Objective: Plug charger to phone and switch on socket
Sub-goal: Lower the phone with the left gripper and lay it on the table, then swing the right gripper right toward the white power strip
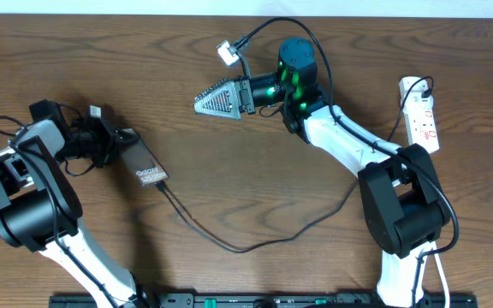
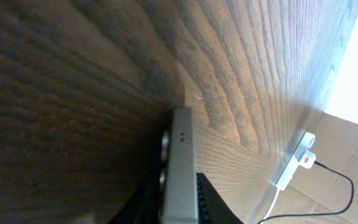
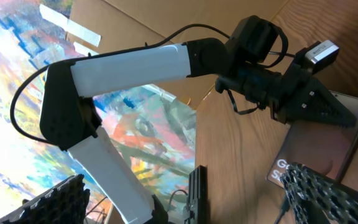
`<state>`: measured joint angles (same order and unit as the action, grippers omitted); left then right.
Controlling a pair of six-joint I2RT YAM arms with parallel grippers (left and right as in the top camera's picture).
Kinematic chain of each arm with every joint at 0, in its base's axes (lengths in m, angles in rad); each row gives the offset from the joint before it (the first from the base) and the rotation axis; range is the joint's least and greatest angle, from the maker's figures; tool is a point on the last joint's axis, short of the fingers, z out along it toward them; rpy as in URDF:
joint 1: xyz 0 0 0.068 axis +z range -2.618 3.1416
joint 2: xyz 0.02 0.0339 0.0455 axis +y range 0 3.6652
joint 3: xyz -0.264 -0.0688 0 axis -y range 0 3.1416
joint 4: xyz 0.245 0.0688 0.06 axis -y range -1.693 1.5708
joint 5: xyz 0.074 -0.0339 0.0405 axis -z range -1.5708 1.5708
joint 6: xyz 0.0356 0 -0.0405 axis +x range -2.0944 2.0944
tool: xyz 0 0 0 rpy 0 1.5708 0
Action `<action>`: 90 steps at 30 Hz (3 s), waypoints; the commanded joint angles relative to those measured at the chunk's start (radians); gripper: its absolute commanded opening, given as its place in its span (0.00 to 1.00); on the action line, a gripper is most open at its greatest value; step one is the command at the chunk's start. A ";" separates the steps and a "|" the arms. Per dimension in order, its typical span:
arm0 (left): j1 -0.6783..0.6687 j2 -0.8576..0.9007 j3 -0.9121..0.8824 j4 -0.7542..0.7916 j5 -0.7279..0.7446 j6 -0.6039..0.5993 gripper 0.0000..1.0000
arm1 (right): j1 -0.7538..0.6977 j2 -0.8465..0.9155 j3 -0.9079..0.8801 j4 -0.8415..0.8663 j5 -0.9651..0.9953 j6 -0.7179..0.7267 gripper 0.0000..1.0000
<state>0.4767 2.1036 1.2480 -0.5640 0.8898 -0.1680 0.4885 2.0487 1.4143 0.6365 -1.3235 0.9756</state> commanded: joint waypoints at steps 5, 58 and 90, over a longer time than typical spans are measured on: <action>0.003 0.006 -0.002 -0.019 -0.095 0.007 0.17 | 0.003 -0.002 0.011 -0.001 -0.015 -0.023 0.99; 0.003 0.006 -0.002 -0.298 -0.360 -0.032 0.53 | 0.003 -0.002 0.011 -0.001 -0.019 -0.023 0.99; -0.006 -0.528 -0.002 -0.325 -0.411 0.010 0.63 | 0.003 -0.002 0.011 -0.002 -0.039 -0.071 0.99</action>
<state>0.4759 1.6539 1.2465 -0.8890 0.4427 -0.2008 0.4885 2.0487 1.4143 0.6361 -1.3361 0.9436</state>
